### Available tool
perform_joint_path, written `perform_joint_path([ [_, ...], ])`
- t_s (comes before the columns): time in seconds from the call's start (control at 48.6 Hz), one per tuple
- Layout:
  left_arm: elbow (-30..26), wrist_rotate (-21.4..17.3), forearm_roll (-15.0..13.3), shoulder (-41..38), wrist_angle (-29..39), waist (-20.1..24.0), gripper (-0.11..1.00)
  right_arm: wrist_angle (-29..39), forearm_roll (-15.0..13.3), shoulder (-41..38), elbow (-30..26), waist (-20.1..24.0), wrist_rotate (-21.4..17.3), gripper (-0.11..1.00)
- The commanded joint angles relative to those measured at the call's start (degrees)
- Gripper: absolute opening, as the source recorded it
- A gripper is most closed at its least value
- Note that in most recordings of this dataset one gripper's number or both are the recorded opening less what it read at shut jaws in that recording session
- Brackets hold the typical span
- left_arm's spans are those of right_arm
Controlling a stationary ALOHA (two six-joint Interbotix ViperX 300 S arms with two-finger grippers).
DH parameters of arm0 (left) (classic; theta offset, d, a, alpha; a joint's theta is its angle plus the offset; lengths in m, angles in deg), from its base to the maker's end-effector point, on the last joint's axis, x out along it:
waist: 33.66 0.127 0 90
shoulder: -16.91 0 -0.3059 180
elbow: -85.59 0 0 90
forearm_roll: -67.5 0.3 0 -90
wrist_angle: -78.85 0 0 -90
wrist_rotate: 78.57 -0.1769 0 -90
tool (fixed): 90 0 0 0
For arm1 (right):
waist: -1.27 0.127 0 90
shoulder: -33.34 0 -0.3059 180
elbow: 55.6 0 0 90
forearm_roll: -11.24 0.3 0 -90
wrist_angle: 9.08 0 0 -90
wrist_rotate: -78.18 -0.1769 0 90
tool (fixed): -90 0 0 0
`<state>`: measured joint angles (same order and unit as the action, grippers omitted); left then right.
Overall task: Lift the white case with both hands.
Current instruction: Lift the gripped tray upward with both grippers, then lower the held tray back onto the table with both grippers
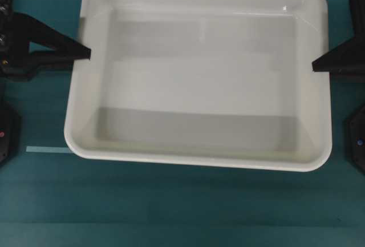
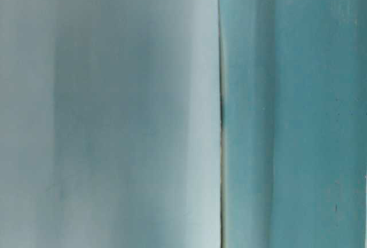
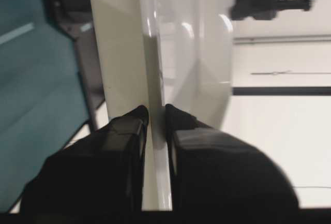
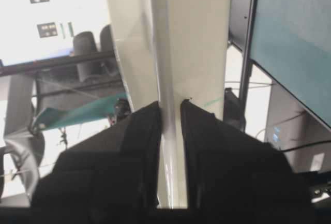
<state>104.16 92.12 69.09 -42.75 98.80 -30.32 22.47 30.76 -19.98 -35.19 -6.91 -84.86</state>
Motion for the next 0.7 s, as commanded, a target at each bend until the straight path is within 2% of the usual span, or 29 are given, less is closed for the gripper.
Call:
perform_joint_path([
  [0.0,-2.37,0.0,-0.09,-2.55,-0.44,-0.97,0.09,1.67,-0.09,-1.23,-1.23,-0.97,-0.18,0.11],
  [0.473,-2.02,-0.09,-0.09,-2.9,0.7,-1.14,0.08,1.85,-0.62,-1.23,-0.53,-1.05,-0.09,0.11],
  [0.679,1.76,0.09,0.0,-4.04,0.0,-1.32,0.08,1.49,-0.62,-1.23,3.78,-0.79,0.35,0.11],
])
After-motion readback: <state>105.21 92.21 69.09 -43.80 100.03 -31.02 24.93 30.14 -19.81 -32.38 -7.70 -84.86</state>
